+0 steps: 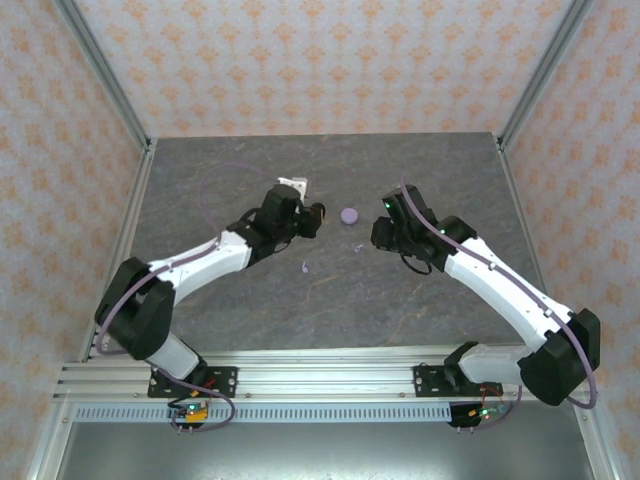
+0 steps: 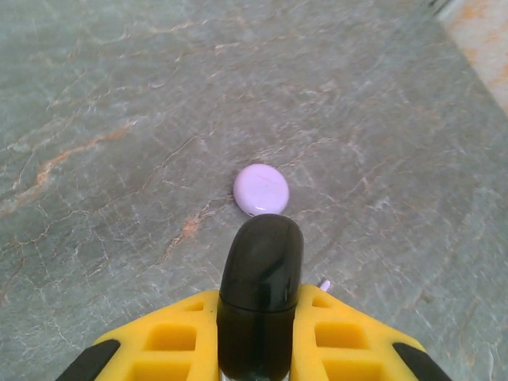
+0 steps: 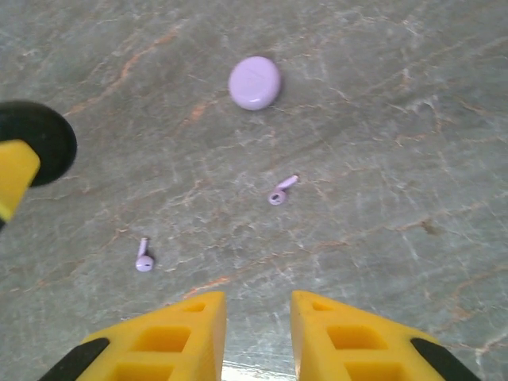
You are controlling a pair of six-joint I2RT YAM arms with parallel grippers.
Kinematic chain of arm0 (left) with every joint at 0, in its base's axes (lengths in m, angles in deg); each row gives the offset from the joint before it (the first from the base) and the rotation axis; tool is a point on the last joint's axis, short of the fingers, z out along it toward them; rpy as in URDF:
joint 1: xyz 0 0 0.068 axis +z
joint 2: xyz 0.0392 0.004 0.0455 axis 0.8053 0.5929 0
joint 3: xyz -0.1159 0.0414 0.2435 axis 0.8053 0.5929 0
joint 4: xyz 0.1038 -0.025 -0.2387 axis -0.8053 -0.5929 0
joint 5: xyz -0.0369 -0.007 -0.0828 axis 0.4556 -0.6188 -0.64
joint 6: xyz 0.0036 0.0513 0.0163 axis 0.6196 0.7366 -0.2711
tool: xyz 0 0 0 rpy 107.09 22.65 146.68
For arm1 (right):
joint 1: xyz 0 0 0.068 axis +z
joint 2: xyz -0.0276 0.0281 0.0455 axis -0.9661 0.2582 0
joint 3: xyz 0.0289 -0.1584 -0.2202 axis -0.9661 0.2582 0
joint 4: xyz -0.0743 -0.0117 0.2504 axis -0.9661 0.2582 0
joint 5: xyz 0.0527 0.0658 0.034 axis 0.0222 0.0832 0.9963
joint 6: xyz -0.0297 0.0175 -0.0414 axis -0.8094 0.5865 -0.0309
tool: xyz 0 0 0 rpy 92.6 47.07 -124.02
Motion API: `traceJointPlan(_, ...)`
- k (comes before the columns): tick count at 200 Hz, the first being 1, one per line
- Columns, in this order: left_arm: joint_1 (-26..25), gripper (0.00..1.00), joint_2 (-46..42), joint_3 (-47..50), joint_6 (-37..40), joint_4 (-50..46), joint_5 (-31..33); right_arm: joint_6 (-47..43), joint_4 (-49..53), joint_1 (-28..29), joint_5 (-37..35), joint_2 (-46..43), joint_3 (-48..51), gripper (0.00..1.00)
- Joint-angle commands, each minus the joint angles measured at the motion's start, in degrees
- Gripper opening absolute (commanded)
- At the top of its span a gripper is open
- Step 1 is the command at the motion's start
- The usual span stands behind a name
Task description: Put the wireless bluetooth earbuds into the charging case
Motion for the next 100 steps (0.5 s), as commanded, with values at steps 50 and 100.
traceJointPlan(50, 4.9, 0.06, 19.9, -23.7, -3.6, -16.1, -10.8, 2.1, -0.5, -1.5, -1.4, -2.6, 5.8, 0.29)
traceJointPlan(100, 7.6, 0.06, 31.2, -34.8, -5.2, -17.2, -14.1, 3.6, -1.3, -1.6, 1.2, -2.6, 7.8, 0.29)
